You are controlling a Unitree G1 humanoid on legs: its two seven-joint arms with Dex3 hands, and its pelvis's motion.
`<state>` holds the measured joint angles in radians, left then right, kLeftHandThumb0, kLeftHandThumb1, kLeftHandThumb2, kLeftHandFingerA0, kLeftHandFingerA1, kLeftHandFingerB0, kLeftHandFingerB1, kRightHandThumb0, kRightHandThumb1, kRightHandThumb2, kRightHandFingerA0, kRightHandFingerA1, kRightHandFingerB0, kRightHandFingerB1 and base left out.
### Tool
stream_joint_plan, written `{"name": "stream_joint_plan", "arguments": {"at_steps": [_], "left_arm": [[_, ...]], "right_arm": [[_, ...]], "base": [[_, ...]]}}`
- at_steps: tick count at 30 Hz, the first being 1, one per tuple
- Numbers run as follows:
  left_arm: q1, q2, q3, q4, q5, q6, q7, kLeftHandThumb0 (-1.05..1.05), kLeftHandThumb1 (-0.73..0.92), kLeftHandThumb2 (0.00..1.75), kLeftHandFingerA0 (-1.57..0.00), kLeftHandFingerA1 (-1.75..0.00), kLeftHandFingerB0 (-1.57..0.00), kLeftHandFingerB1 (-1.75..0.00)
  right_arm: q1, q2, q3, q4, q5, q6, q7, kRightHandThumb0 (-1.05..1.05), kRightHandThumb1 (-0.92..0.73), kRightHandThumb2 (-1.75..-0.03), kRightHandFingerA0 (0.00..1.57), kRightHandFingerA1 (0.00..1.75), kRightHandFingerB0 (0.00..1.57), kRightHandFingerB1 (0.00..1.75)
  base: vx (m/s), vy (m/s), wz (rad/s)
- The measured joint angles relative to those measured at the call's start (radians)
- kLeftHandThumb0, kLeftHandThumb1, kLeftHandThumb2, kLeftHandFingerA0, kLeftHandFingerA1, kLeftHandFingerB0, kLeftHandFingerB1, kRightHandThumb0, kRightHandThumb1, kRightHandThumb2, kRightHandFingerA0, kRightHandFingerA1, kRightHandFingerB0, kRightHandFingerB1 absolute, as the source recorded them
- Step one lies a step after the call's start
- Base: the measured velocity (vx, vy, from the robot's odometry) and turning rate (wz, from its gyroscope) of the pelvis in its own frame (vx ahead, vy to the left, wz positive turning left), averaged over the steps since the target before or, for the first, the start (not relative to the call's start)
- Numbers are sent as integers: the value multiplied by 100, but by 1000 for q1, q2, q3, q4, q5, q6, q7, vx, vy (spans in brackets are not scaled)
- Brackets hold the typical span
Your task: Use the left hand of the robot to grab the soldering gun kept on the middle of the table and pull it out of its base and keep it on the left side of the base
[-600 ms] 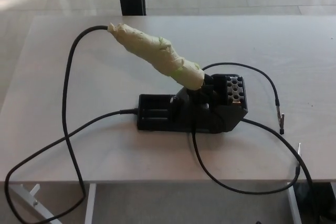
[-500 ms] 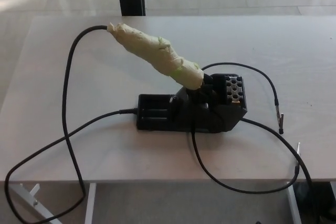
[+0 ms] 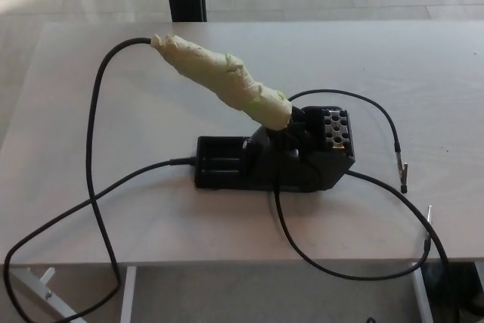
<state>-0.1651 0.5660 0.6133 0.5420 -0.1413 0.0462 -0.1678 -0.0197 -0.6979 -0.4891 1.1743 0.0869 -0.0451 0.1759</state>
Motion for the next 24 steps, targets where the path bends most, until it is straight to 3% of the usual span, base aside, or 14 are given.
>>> {"name": "stream_joint_plan", "arguments": {"at_steps": [1, 2, 3, 4, 6, 8, 9, 10, 17, 18, 19, 21, 22, 24], "left_arm": [[-26, 1, -16, -31, 2, 4, 0, -60, 75, 64, -3, -46, -9, -34], [-63, 1, -38, -68, 5, 10, 0, -36, 56, 109, -2, -53, 0, -50], [-83, 1, -52, -87, 7, 13, 0, -35, 54, 107, -1, -51, 0, -48], [-115, 1, -73, -112, 10, 17, -1, -70, 72, 61, -15, -45, -22, -31], [-216, -1, -145, -163, 21, 25, -4, -69, 72, 62, -16, -54, -26, -36], [-294, -9, -212, -195, 34, 31, -8, -69, 72, 62, -16, -54, -26, -36], [-333, -15, -249, -212, 43, 35, -10, -66, 70, 61, -19, -58, -28, -41], [-359, -20, -274, -222, 49, 36, -13, -57, 65, 59, -25, -55, -33, -41], [-530, -96, -529, -287, 116, 39, -39, -51, 65, 59, -24, -48, -28, -38], [-545, -105, -559, -291, 125, 39, -43, -61, 68, 60, -23, -58, -28, -40], [-561, -117, -597, -296, 135, 39, -48, -63, 69, 60, -20, -58, -28, -41], [-583, -143, -664, -301, 152, 39, -59, -63, 68, 60, -18, -60, -29, -42], [-591, -152, -693, -303, 161, 39, -64, -62, 69, 60, -15, -60, -29, -42], [-607, -174, -760, -309, 180, 39, -77, -67, 73, 61, -18, -61, -26, -43]], "right_arm": [[0, 0, 0, 0, 0, 0, 0, -49, -65, -60, 55, 62, 30, 33], [0, 0, 0, 0, 0, 0, 0, -50, -65, -60, 55, 64, 29, 33], [0, 0, 0, 0, 0, 0, 0, -49, -66, -60, 55, 63, 29, 33], [0, 0, 1, 0, -1, 0, 0, -53, -51, -87, 51, 68, 21, 47], [-4, 0, 3, 0, -1, 0, 0, -50, -62, -59, 55, 63, 28, 33], [-6, 0, 4, 1, -1, 0, 1, -50, -62, -59, 55, 63, 28, 33], [-7, 0, 4, 1, -1, 0, 1, -56, -51, -86, 52, 69, 21, 47], [-7, 0, 4, 1, -1, 0, 1, -49, -64, -59, 55, 65, 29, 33], [-12, 0, 4, 3, 0, 0, 5, -48, -64, -59, 52, 63, 28, 33], [-13, 0, 4, 3, 0, 0, 6, -52, -51, -83, 48, 69, 21, 46], [-13, 0, 3, 3, 0, 0, 7, -47, -63, -58, 53, 64, 28, 32], [-15, 0, 3, 3, 0, 0, 9, -54, -50, -84, 52, 69, 21, 46], [-15, 0, 3, 4, 0, 0, 10, -48, -63, -59, 54, 64, 27, 32], [-16, 0, 3, 4, 0, 0, 11, -48, -64, -59, 52, 63, 28, 33]], "base": [[0, 0, 0], [0, 0, 0], [0, 0, 0], [0, 0, 0], [0, 0, 0], [0, 0, 0], [0, 0, 0], [0, 0, 0], [0, 0, 0], [0, 0, 0], [0, 0, 0], [0, 0, 0], [0, 0, 0], [0, 0, 0]]}}
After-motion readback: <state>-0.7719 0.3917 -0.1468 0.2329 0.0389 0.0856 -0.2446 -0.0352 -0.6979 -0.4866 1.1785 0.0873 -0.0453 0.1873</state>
